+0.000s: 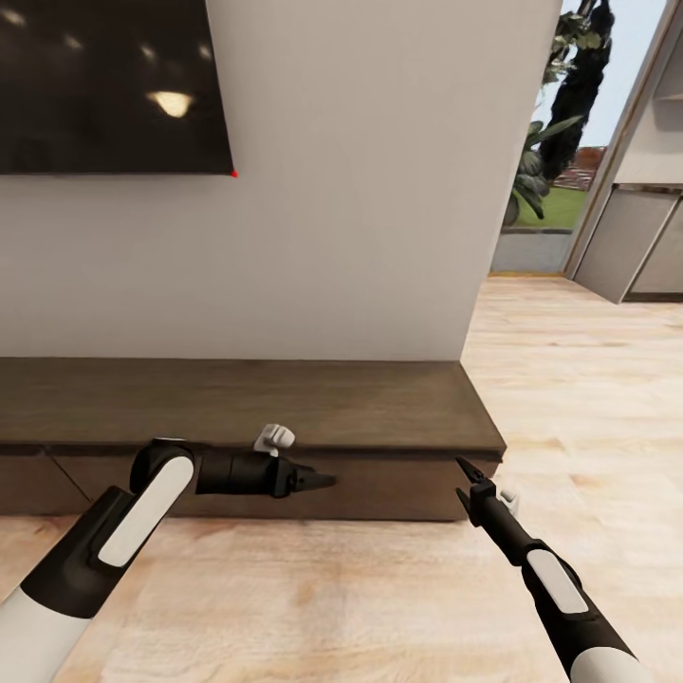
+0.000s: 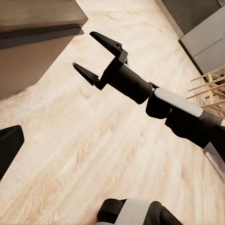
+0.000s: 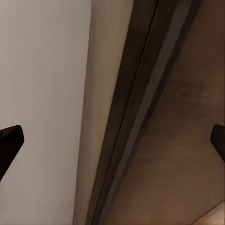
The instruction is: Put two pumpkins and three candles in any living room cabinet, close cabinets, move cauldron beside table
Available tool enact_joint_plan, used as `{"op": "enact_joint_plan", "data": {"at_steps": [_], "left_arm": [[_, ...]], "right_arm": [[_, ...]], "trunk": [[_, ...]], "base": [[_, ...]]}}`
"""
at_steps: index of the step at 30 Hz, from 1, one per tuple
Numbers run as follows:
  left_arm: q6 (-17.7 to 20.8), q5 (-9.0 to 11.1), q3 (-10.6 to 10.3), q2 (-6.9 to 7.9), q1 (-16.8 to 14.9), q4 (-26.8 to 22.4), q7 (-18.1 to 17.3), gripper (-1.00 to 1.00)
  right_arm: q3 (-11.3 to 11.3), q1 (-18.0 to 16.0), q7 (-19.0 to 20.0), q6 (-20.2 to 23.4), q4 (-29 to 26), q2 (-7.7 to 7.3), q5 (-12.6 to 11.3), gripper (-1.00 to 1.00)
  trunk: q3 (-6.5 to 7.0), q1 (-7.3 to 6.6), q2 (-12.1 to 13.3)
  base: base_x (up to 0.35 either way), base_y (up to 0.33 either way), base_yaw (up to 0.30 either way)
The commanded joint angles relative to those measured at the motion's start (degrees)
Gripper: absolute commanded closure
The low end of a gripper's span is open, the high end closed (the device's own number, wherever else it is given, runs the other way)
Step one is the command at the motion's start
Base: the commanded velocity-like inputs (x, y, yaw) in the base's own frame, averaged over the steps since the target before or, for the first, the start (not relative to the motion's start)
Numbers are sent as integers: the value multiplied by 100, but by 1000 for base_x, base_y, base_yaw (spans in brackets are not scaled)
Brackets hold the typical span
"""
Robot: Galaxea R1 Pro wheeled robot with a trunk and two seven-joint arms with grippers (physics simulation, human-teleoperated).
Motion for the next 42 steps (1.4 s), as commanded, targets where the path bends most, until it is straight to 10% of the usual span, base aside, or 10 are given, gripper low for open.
{"op": "enact_joint_plan", "data": {"at_steps": [1,42], "left_arm": [[9,-28,-26,3,-5,1,-36,-100],[9,-29,-66,3,-3,3,-28,-100]], "right_arm": [[-14,-3,4,53,2,1,-45,-100],[-14,-3,3,73,13,-2,-39,-100]], "trunk": [[-5,0,-2],[-5,0,-2]], "base": [[151,-99,0],[73,-21,0]]}}
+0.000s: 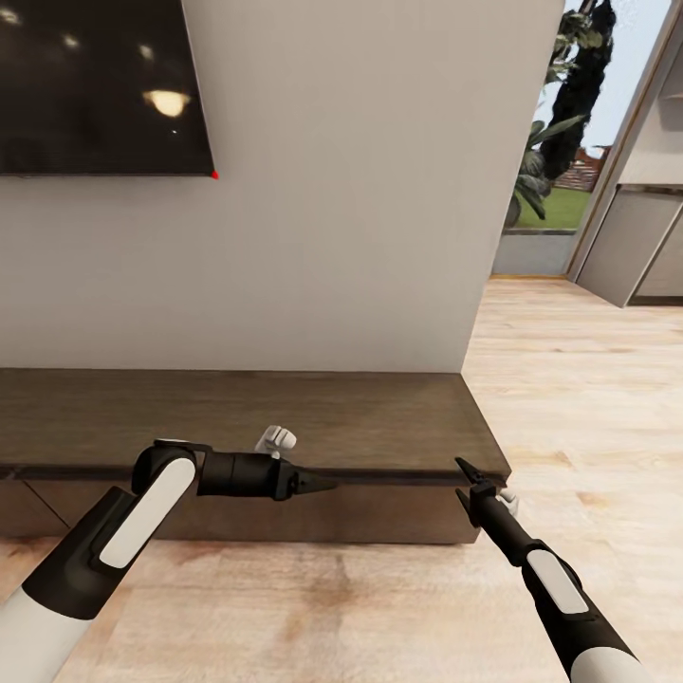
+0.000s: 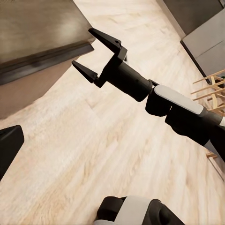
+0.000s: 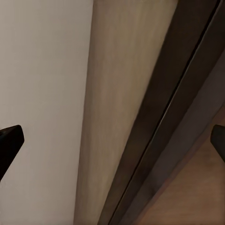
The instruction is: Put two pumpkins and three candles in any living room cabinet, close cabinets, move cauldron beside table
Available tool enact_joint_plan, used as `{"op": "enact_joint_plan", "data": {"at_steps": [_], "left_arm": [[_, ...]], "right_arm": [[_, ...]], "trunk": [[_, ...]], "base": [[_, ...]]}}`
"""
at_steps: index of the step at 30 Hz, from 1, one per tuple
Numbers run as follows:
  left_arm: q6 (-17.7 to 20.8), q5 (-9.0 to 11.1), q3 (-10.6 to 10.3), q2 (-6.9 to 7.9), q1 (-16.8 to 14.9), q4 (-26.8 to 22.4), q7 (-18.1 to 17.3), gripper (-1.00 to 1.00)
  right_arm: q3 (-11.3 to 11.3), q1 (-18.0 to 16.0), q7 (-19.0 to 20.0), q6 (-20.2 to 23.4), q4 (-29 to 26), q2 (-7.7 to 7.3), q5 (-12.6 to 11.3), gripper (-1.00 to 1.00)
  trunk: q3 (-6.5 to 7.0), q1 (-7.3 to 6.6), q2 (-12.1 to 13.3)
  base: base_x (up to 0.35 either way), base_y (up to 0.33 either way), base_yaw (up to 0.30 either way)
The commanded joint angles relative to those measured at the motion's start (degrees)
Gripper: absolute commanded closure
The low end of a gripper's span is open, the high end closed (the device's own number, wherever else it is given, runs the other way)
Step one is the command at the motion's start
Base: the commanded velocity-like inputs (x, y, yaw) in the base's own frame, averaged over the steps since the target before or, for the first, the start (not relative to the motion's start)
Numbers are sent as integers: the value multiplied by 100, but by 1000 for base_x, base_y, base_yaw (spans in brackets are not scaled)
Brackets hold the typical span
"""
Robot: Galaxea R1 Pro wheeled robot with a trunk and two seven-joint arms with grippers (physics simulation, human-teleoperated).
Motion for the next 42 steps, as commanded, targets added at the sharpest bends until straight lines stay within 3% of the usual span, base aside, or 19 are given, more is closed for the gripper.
{"op": "enact_joint_plan", "data": {"at_steps": [1,3,25,32,42], "left_arm": [[9,-29,-3,3,-4,0,-36,-100],[9,-29,-3,3,-4,0,-36,-100],[9,-29,-3,3,-6,0,-35,-100],[9,-29,-3,3,-4,-9,-35,-100],[9,-29,-6,10,-6,-14,-35,-100]], "right_arm": [[-15,-3,1,51,4,2,-43,-100],[-15,-3,1,51,5,3,-42,-100],[-16,-3,6,61,6,-9,-41,-100],[-10,-3,372,73,3,-95,-34,-100],[-7,-3,510,78,6,-163,-24,-100]], "trunk": [[-5,-1,-2],[-5,-1,-2],[-492,56,-31],[-492,56,-31],[-492,56,-31]], "base": [[9,0,0],[5,0,0],[0,0,0],[0,0,0],[0,0,0]]}}
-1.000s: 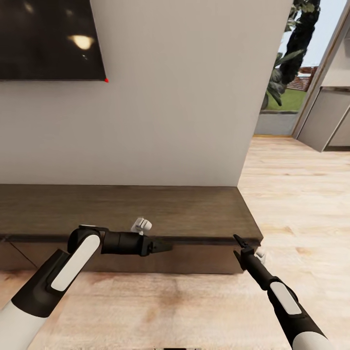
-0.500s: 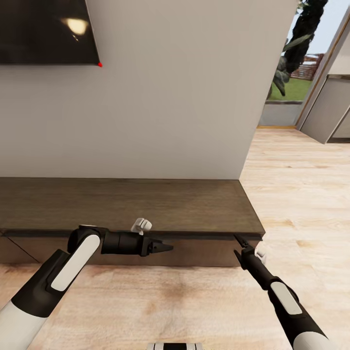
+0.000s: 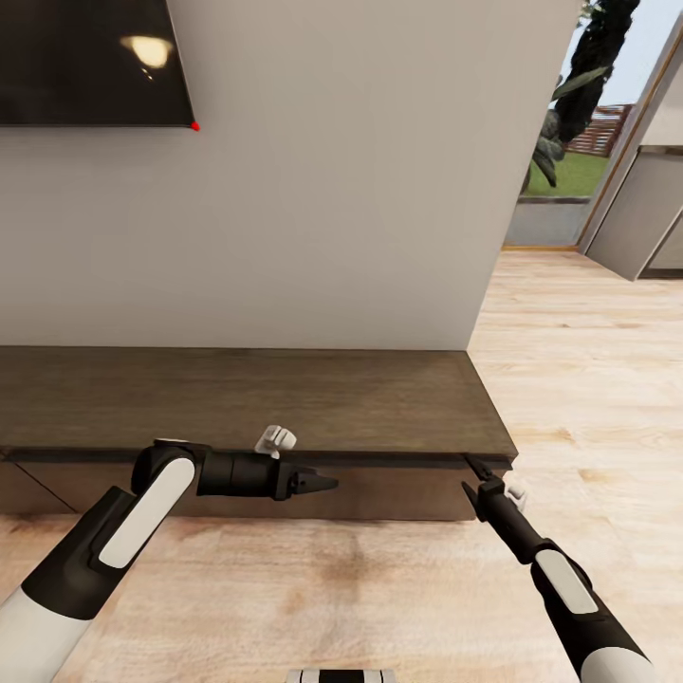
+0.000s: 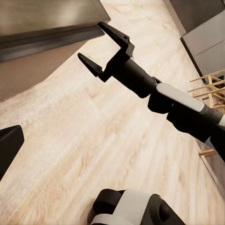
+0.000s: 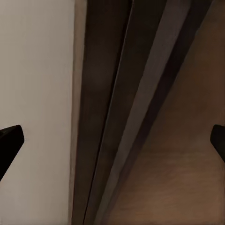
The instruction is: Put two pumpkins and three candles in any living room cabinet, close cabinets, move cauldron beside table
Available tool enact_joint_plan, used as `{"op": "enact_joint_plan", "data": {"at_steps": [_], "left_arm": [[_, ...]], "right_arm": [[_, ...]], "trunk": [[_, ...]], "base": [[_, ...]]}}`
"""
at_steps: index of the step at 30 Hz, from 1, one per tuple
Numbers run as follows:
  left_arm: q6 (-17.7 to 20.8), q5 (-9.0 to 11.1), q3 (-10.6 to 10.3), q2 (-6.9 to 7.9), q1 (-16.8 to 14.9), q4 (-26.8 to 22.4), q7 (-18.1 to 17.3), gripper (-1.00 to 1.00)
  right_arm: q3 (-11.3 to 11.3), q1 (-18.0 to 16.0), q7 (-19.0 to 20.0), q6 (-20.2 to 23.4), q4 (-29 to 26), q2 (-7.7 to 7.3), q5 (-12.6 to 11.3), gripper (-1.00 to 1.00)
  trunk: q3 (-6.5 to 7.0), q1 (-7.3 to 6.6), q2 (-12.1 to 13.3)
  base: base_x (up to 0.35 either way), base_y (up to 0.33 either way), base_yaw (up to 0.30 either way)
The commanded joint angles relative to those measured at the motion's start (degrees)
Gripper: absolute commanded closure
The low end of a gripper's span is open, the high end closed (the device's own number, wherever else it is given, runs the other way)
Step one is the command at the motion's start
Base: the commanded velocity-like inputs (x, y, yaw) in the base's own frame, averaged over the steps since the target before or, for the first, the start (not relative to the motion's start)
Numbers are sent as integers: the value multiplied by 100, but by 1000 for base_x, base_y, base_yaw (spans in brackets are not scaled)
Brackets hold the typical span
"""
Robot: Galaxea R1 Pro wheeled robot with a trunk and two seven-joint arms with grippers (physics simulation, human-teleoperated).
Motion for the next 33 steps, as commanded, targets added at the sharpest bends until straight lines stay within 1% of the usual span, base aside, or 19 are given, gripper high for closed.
{"op": "enact_joint_plan", "data": {"at_steps": [1,5,10,26,28,30,31,33], "left_arm": [[9,-29,-5,1,-5,-1,-36,-100],[9,-29,-7,-3,-4,-1,-36,-100],[9,-29,-9,-4,-6,-3,-36,-100],[9,-29,-9,-3,-3,-4,-36,-100],[9,-29,-9,0,-3,-4,-36,-100],[9,-29,-9,-2,-5,-4,-36,-100],[9,-29,-9,0,-4,-4,-36,-100],[9,-29,-9,2,-4,-4,-36,-100]], "right_arm": [[-11,-3,5,50,2,-1,-45,-100],[-11,-3,6,54,3,-6,-44,-100],[-10,-3,2,57,4,-8,-44,-100],[-10,-3,34,53,4,-9,-44,-100],[-12,-3,119,51,4,-20,-47,-100],[-11,1,345,54,4,-65,-46,-100],[-11,3,531,55,27,-120,-45,-100],[-10,4,713,56,109,-187,-45,-100]], "trunk": [[-5,-1,-2],[-5,-1,-2],[-115,12,-9],[-115,12,-9],[-115,12,-9],[-115,12,-9],[-115,12,-9],[-115,12,-9]], "base": [[0,0,0],[0,0,0],[0,0,0],[0,0,0],[0,0,0],[0,0,0],[0,0,0],[0,0,0]]}}
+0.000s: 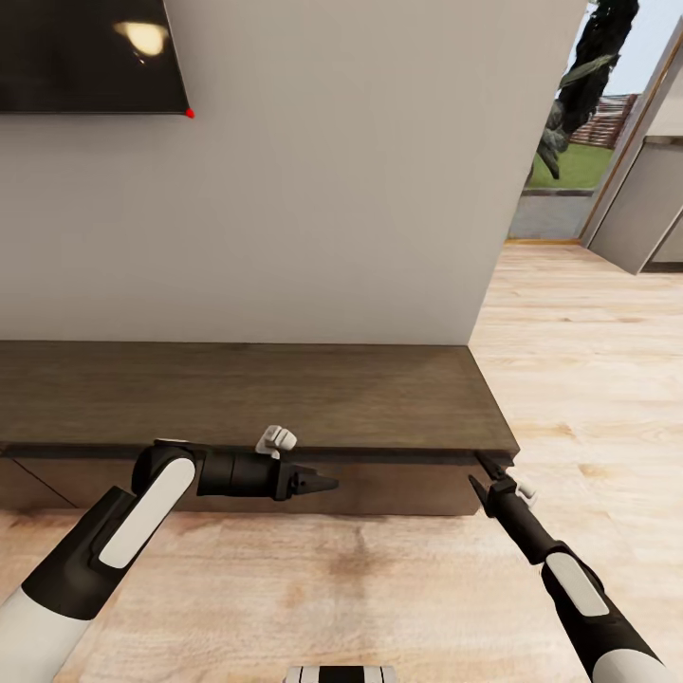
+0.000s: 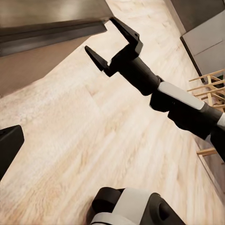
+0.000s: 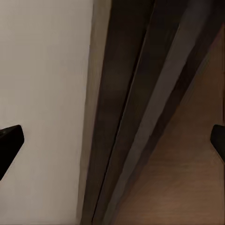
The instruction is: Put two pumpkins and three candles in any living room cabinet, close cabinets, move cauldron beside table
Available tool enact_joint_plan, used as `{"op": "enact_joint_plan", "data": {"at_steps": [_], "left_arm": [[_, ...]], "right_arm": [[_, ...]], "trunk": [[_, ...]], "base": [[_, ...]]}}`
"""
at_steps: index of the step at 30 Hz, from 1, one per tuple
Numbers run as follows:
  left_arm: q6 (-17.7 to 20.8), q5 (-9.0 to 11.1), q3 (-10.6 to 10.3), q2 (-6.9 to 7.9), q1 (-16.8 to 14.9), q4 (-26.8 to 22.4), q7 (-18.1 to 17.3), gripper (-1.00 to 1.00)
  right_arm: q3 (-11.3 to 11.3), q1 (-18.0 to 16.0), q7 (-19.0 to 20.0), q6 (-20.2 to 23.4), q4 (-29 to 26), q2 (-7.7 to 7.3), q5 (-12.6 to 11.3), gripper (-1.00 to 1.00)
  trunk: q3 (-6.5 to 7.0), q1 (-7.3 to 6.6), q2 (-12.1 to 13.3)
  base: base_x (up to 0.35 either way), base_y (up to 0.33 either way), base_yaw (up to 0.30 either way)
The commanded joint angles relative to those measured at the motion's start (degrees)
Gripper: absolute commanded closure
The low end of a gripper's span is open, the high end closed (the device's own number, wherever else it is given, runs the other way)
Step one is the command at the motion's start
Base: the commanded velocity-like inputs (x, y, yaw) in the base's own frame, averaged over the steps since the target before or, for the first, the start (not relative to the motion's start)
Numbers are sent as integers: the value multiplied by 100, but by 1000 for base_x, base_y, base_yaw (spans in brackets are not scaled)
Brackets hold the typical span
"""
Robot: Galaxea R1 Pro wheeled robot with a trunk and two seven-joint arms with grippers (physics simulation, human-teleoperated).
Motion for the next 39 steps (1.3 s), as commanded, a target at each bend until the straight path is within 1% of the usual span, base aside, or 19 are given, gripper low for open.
{"op": "enact_joint_plan", "data": {"at_steps": [1,3,4,7,9,13,16,21,24,35,39], "left_arm": [[9,-28,-4,8,-6,0,-37,-100],[9,-28,-4,10,-5,0,-37,-100],[9,-28,-4,11,-6,0,-37,-100],[9,-28,-4,13,-6,0,-37,-100],[9,-28,-4,13,-7,0,-37,-100],[9,-28,-4,13,-2,-2,-37,-100],[9,-28,-4,14,-5,-6,-37,-100],[9,-28,-4,14,-3,-8,-37,-100],[9,-28,-4,14,-2,-9,-37,-100],[9,-28,-4,13,-1,-9,-43,-100],[9,-28,-4,1,-4,-9,-41,-100]], "right_arm": [[-8,-2,282,50,233,-101,-49,-100],[-11,-1,455,52,390,-156,-53,-100],[-9,-1,615,55,501,-194,-51,-100],[-8,-1,801,58,622,-237,-47,-100],[-7,-2,847,58,652,-247,-46,-100],[-9,-1,903,59,689,-261,-44,-100],[-9,-1,921,60,701,-262,-44,-100],[-9,-4,928,60,706,-263,-42,-100],[-7,-4,929,64,707,-264,-43,-100],[-6,-9,932,68,707,-270,-35,-100],[-6,-8,937,68,707,-271,-35,-100]], "trunk": [[-4,-1,-2],[-4,-1,-2],[-4,-1,-2],[-4,-1,-2],[-4,-1,-2],[-4,-1,-2],[-71,7,-6],[-71,7,-6],[-137,14,-10],[-137,14,-10],[-137,14,-10]], "base": [[0,0,0],[0,0,0],[0,0,0],[0,0,0],[0,0,0],[0,0,0],[0,0,0],[0,0,0],[0,0,0],[0,0,0],[114,0,0]]}}
